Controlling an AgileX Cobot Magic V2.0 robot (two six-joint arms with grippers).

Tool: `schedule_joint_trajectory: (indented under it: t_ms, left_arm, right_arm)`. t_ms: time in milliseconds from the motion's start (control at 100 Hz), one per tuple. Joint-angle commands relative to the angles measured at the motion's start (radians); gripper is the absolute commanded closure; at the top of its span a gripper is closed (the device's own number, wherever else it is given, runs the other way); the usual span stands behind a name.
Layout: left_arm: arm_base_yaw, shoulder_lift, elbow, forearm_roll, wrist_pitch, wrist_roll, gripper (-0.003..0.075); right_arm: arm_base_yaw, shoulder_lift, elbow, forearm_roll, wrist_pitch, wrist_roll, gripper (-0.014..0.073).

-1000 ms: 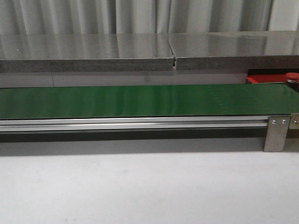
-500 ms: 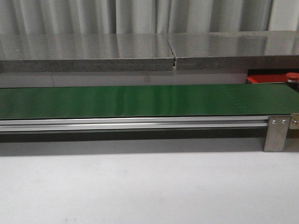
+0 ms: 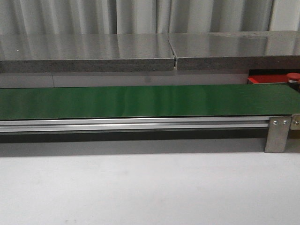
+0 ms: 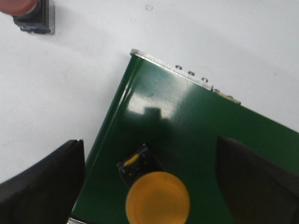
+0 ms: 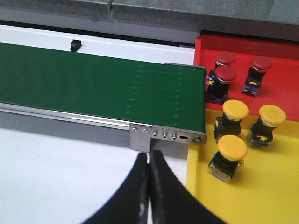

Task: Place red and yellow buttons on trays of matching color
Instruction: 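Lower the yellow button onto the green belt with the left gripper, then lower the left gripper onto a red push-button and grasp it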

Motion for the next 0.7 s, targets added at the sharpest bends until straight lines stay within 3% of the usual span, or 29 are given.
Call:
schedule_joint_trajectory:
  t_ms: [0, 220, 690]
  left_arm:
    - [0.0, -0.054, -0.049, 0.008, -0.053, -0.063, 0.0155]
    - [0.013, -0.038, -0.055, 0.197, -0.051, -0.144, 0.0155]
    - [0.123, 0.162, -0.145, 0.089, -0.126, -0.131, 0.0155]
  right_arm:
    - [0.0, 0.004, -0.026, -0.005, -0.07, -0.007, 0.0715]
    - [0.0, 0.004, -0.026, -0.005, -0.07, -0.007, 0.0715]
    - [0.0, 0.004, -0.026, -0.005, -0.07, -0.007, 0.0715]
